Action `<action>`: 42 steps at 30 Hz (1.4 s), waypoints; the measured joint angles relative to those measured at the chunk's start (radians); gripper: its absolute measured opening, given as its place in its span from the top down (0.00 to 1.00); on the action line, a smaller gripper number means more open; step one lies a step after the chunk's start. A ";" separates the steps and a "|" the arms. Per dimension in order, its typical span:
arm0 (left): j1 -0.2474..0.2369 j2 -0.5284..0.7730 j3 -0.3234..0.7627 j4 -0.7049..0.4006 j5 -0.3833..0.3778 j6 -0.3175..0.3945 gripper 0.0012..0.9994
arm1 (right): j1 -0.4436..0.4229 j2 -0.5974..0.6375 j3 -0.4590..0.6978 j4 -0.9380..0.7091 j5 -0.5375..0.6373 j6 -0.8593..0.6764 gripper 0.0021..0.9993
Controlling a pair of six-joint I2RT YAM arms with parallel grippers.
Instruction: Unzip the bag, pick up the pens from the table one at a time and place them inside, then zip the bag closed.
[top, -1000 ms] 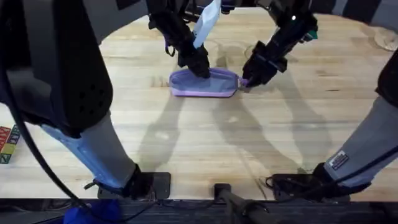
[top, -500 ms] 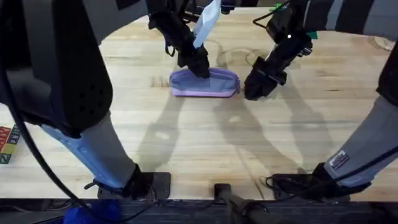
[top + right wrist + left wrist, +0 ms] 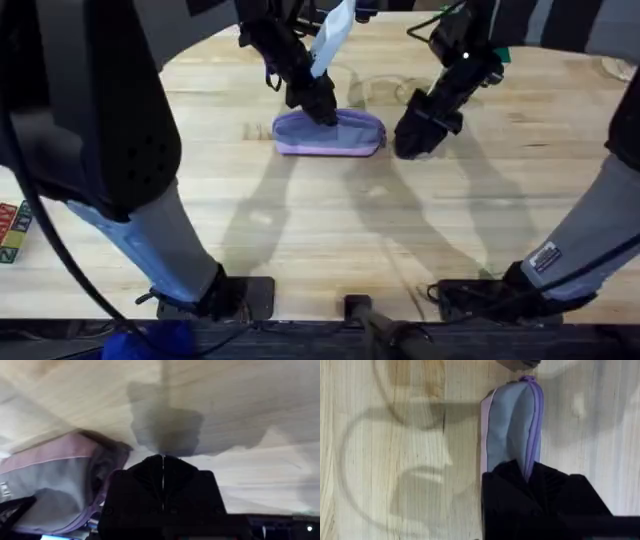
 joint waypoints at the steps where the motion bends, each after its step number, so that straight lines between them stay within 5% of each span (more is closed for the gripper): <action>1: 0.000 0.000 0.000 0.000 0.000 0.000 0.96 | -0.001 -0.002 0.011 0.000 0.005 -0.006 0.97; 5: 0.000 0.000 0.000 0.000 0.000 0.000 0.96 | -0.002 -0.051 0.076 -0.002 0.025 -0.025 0.84; 10: 0.000 0.000 0.000 0.000 0.000 0.000 0.96 | -0.003 -0.139 0.181 -0.005 0.059 -0.066 0.16; 12: 0.000 0.000 0.000 0.000 0.000 0.000 0.96 | -0.003 -0.157 0.223 -0.031 0.078 -0.093 0.01; 20: 0.000 0.000 0.000 0.000 0.000 0.000 0.96 | -0.003 -0.163 0.320 -0.137 0.193 -0.180 0.00; 23: 0.001 0.000 0.000 0.000 0.000 0.000 0.83 | -0.003 -0.163 0.340 -0.148 0.215 -0.220 0.00; 26: 0.003 0.000 0.000 0.000 -0.001 0.000 0.57 | -0.003 -0.163 0.351 -0.154 0.227 -0.241 0.00; 30: 0.005 0.000 0.000 0.000 0.000 -0.005 0.04 | -0.003 -0.163 0.352 -0.161 0.233 -0.253 0.00; 42: 0.006 0.000 0.001 0.000 -0.039 -0.008 0.00 | -0.003 -0.163 0.353 -0.167 0.237 -0.336 0.00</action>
